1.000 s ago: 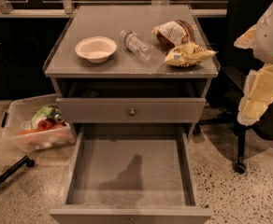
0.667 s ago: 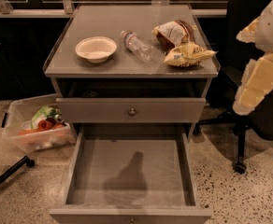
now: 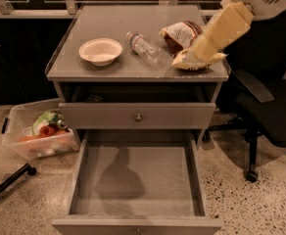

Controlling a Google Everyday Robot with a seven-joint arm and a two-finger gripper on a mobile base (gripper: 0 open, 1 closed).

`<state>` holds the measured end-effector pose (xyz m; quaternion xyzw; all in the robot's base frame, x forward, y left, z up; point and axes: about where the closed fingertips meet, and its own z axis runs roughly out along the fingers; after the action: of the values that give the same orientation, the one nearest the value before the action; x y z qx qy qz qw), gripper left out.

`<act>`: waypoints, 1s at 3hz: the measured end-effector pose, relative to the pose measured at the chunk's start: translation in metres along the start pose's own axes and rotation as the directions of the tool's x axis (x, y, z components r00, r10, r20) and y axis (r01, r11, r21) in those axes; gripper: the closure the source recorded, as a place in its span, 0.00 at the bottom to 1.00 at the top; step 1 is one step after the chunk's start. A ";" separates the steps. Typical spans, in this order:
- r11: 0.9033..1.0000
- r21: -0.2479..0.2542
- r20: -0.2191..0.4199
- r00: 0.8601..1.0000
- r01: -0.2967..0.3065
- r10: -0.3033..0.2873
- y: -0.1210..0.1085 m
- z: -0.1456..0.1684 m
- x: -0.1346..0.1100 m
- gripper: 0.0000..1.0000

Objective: Place water bottle into middle drawer

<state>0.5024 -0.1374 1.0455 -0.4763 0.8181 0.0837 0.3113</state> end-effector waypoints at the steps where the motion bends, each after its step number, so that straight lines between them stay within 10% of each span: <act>1: 0.996 0.006 0.009 0.996 -0.090 0.090 0.000 -0.001 -0.003 0.00; 3: 0.992 0.018 0.014 0.992 -0.126 0.126 0.000 -0.006 0.000 0.00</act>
Offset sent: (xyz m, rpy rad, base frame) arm 0.0016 0.0018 0.0029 0.0445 0.0259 -0.0704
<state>0.4997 -0.1398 1.0500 -0.4202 0.8451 0.0986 0.3153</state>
